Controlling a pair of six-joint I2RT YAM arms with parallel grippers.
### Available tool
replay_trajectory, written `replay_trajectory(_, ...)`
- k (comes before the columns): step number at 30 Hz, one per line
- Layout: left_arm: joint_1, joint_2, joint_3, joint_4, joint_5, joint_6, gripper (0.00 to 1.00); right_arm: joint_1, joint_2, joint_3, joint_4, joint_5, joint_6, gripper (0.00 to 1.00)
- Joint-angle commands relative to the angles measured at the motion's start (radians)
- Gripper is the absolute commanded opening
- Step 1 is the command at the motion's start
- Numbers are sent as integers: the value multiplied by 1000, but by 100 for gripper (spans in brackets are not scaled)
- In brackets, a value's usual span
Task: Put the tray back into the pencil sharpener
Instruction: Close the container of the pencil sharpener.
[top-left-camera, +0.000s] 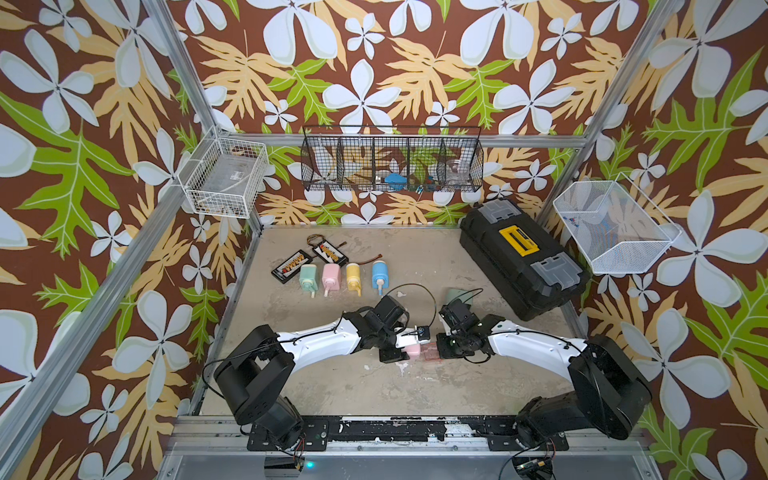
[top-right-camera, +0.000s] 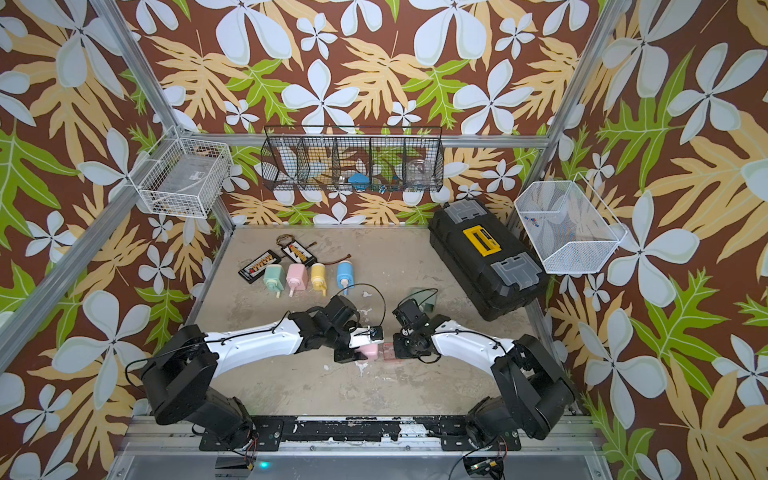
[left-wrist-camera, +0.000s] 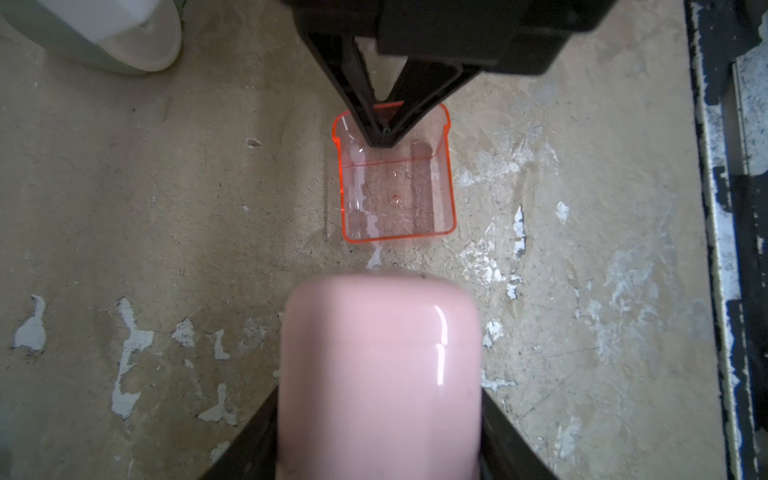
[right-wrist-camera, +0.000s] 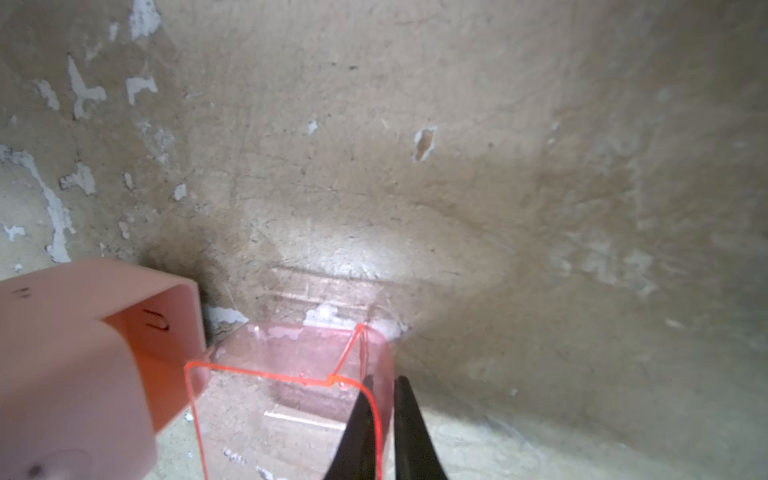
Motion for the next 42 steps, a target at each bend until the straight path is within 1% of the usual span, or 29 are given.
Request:
replay_trajectory(1, -8, 10, 9, 10, -19, -13, 43, 5, 1, 0, 35, -19, 47, 12)
replay_trajectory(7, -8, 14, 19, 15, -8, -29, 43, 5, -18, -17, 79, -68, 94, 12)
replay_trajectory(10, -7, 16, 19, 18, -6, -32, 43, 6, -15, -17, 80, -73, 101, 14)
replay_trajectory(14, -7, 5, 13, 23, -9, -40, 43, 7, -13, -8, 35, -10, 98, 14)
replay_trajectory(18, -8, -10, -3, 23, -18, -44, 43, 7, -46, -6, 2, 51, 105, 22)
replay_trajectory(21, -8, -25, -16, 26, -19, -52, 43, 7, -73, -17, 0, 66, 109, 22)
replay_trajectory(23, -8, -29, -23, 30, -19, -55, 43, 7, -73, -25, 11, 55, 105, 22)
replay_trajectory(28, -8, -23, -23, 46, -8, -72, 43, 7, -33, -40, 67, -15, 101, 21)
replay_trajectory(35, -8, -20, -23, 68, 33, -94, 43, 14, -25, -36, 118, -58, 94, 17)
replay_trajectory(42, -9, -10, -30, 57, 7, -80, 44, 24, -14, -36, 144, -79, 109, 15)
